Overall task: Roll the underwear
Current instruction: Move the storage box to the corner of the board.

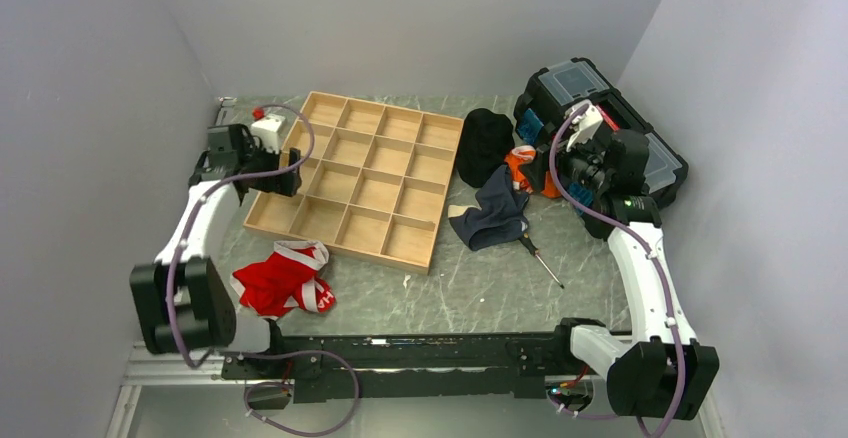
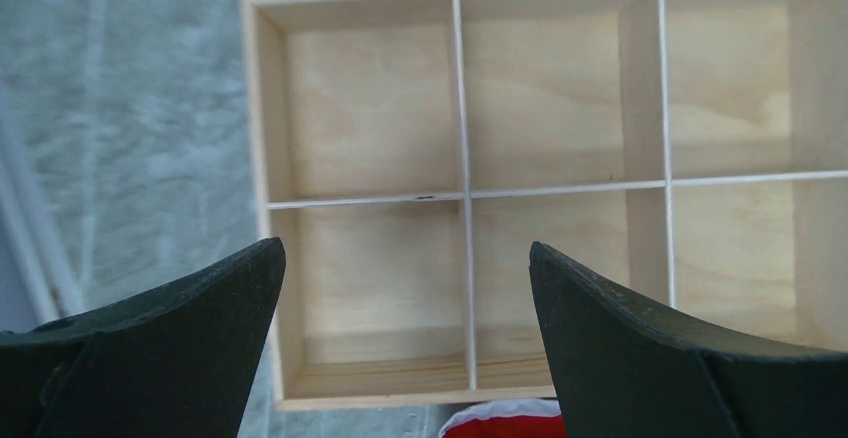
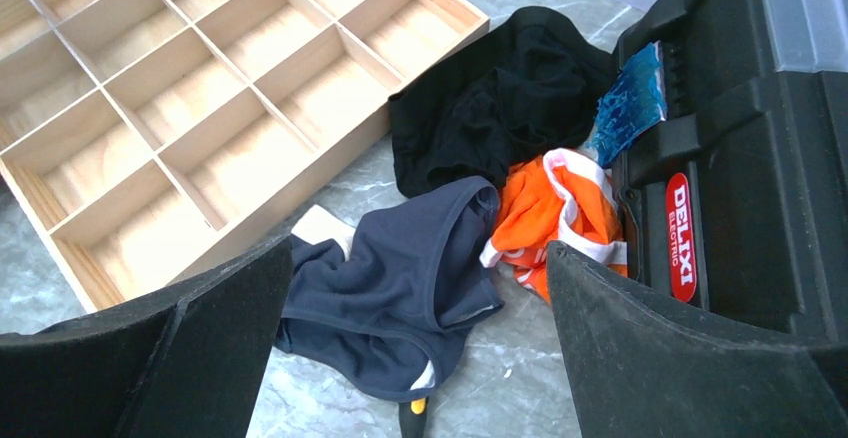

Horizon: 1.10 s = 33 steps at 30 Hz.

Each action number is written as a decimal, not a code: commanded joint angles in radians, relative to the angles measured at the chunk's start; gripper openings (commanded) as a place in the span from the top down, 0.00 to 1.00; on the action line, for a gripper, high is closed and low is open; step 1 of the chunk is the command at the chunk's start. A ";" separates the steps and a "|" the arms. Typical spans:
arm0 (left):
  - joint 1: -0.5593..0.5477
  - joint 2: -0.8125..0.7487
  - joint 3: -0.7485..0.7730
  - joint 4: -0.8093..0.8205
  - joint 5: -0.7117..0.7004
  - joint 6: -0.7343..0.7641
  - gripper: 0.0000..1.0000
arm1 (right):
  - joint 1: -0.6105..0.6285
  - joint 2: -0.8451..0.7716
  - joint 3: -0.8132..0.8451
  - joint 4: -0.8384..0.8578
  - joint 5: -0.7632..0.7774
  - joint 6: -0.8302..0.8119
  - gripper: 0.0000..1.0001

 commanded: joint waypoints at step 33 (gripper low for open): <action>-0.021 0.635 0.385 -0.222 -0.182 -0.109 1.00 | 0.006 0.009 -0.019 0.012 -0.072 -0.037 0.00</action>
